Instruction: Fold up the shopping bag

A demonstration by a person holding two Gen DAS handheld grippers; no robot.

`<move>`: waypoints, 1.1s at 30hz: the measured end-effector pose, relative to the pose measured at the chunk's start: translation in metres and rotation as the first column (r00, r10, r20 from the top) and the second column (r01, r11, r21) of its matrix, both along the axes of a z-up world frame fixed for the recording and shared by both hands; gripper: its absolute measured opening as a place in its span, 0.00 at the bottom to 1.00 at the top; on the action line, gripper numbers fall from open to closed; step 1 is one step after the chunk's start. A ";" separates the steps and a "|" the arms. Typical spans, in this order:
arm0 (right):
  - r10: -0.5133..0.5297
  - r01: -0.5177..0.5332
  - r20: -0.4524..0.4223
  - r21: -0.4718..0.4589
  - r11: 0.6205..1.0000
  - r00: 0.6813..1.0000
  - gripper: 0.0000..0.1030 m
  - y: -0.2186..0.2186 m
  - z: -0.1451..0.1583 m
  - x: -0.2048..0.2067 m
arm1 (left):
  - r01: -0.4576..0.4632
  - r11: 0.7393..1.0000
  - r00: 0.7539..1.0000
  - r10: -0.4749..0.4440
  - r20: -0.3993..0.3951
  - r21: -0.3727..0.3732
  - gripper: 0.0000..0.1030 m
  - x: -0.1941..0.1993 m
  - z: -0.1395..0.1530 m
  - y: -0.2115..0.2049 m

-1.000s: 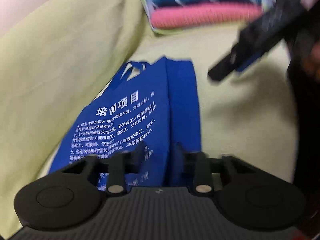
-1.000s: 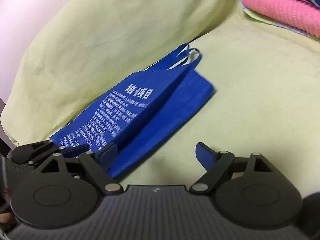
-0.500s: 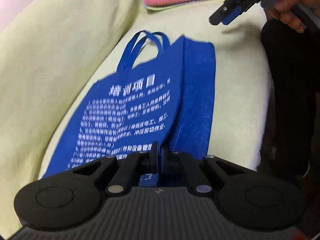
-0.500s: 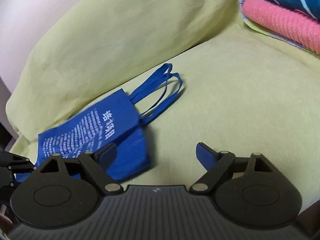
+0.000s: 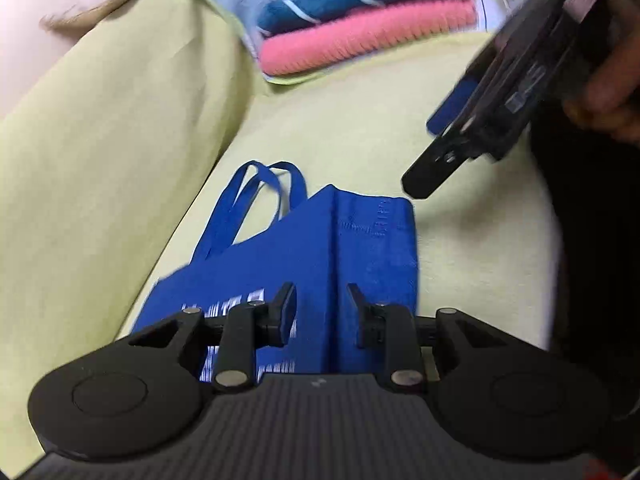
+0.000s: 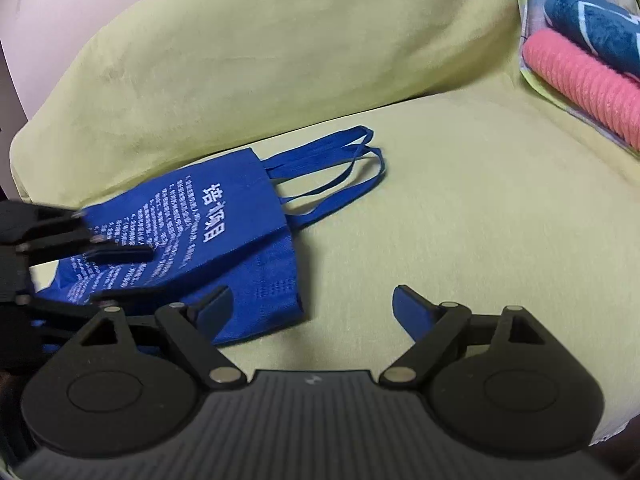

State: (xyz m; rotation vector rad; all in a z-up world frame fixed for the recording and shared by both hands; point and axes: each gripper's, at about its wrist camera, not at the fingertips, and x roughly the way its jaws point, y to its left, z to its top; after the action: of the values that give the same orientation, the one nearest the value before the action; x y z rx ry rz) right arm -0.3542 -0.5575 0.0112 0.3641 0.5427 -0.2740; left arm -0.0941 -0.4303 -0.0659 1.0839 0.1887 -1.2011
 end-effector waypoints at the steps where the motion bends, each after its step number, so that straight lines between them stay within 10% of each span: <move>1: 0.000 0.000 -0.004 -0.007 1.000 1.000 0.83 -0.001 0.000 0.000 | -0.003 1.000 1.000 0.003 -0.002 0.006 0.32 0.002 -0.004 -0.007; 8: 0.024 -0.025 -0.031 -0.036 0.999 0.999 0.85 -0.007 -0.006 0.007 | -0.012 1.000 0.999 0.012 -0.049 0.002 0.00 0.017 -0.021 -0.028; 33: 0.096 -0.142 -0.192 -0.241 0.960 0.977 0.92 0.027 -0.031 0.048 | 0.108 0.994 0.994 -0.107 0.004 -0.011 0.12 -0.005 -0.029 0.011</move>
State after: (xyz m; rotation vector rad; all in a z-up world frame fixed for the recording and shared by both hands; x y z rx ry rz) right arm -0.3064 -0.5306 -0.0197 0.0570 0.6947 -0.2573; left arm -0.0993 -0.4191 -0.0948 1.0978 0.1224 -1.2951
